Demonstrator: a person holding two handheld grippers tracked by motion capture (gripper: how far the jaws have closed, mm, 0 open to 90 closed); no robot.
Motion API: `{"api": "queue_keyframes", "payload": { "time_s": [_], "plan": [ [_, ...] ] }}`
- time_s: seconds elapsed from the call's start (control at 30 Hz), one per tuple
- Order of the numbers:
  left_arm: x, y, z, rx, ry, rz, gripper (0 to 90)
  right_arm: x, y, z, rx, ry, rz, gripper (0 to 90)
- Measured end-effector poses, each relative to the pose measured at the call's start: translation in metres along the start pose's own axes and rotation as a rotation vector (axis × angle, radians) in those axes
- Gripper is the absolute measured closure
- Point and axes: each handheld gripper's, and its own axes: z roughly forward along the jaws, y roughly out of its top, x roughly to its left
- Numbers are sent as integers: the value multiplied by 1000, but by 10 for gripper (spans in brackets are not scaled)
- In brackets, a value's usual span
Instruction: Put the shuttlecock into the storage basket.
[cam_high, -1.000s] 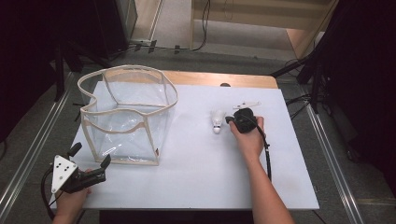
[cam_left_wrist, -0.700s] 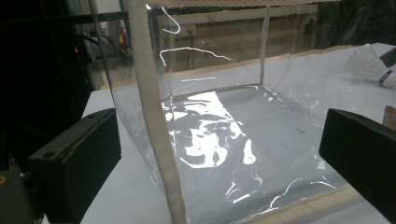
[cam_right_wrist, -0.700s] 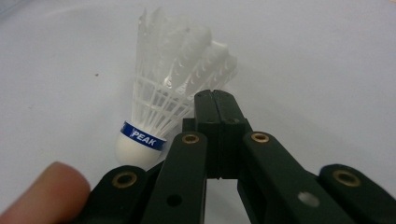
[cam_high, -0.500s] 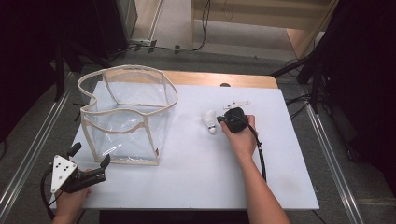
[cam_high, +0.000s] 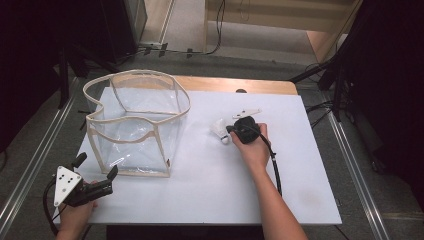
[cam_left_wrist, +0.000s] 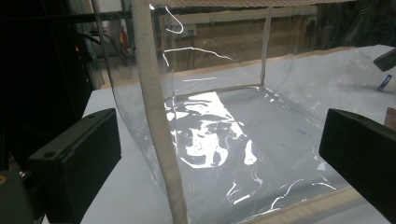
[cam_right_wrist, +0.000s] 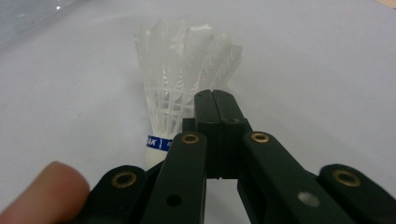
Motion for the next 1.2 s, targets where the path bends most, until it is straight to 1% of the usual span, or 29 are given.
{"api": "queue_keyframes", "payload": {
  "time_s": [0.17,0.3,0.4,0.43,0.53,0.7,0.77,0.83,0.9,1.03,1.07,1.13,1.2],
  "plan": [
    [0,0,0,-1,0,-1,0,4,2,1,-2,6,-5,877],
    [0,0,0,0,0,0,0,6,4,3,-6,12,-20,877],
    [0,0,0,0,1,0,0,10,6,4,0,19,-17,877],
    [0,0,0,1,0,0,0,10,6,5,-5,20,-26,877],
    [0,0,0,-1,0,-1,0,11,7,6,-3,20,-32,877],
    [0,0,0,2,0,1,0,9,7,2,-14,17,-33,873],
    [0,0,0,2,1,1,0,7,8,-2,-21,16,-27,835],
    [0,0,0,2,1,0,0,6,8,-8,-29,21,-31,779],
    [0,0,0,3,2,0,0,6,8,-14,-33,38,-35,680],
    [0,0,0,3,2,1,0,7,9,-23,-30,68,-26,386],
    [0,0,0,3,2,1,0,8,9,-25,-32,72,-31,309],
    [0,0,0,3,2,1,0,8,9,-27,-18,76,-39,166],
    [0,0,0,3,2,1,0,9,9,-28,12,70,-23,0]
  ]
}}
